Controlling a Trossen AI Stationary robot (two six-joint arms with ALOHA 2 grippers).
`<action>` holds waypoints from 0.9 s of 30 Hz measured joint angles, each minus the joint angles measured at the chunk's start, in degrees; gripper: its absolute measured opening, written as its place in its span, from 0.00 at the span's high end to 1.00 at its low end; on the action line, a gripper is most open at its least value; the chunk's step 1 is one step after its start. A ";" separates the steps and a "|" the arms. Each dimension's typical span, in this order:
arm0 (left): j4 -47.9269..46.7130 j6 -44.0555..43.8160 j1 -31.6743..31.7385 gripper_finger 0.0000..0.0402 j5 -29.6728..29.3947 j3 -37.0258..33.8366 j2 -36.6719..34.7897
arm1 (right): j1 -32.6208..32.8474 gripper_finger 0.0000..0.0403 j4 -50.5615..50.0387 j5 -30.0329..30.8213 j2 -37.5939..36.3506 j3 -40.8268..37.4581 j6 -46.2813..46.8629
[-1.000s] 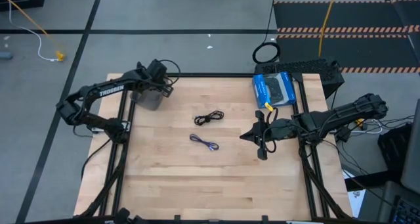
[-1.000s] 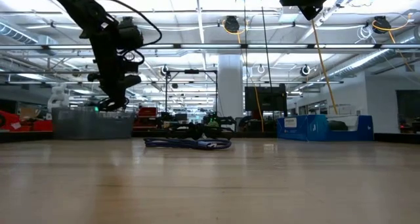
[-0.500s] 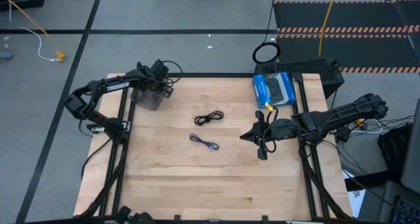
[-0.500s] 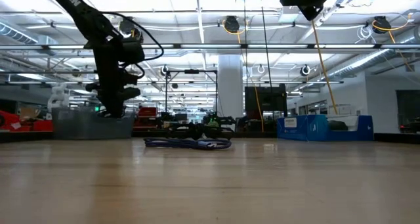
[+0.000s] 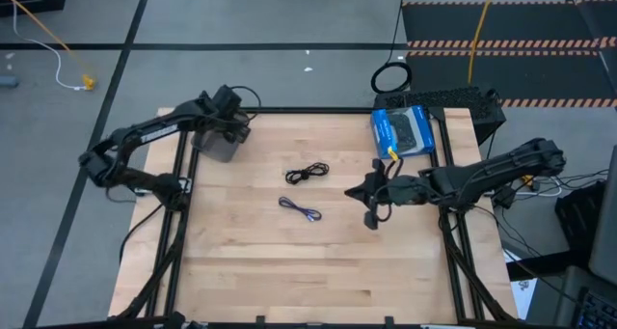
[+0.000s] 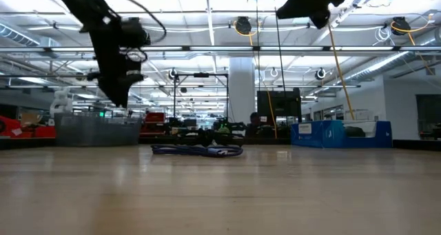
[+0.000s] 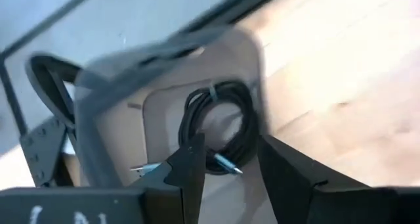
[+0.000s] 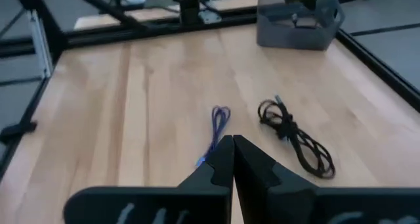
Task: Pick and place USB-C Cables
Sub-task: Put the violet USB cable in the black bin
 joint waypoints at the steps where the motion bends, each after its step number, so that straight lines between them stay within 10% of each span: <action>1: -0.02 -0.06 -0.98 0.66 0.00 0.03 -1.78 | -0.47 1.00 1.22 -0.10 1.07 0.00 0.00; 13: 0.49 -5.75 -24.17 0.71 -0.73 -0.10 -19.70 | -9.74 0.97 16.41 -10.63 14.63 0.04 -1.10; 27: 8.64 -6.46 -47.37 0.71 -2.55 -0.20 -18.68 | -12.68 0.71 20.55 -13.67 31.47 7.45 -5.21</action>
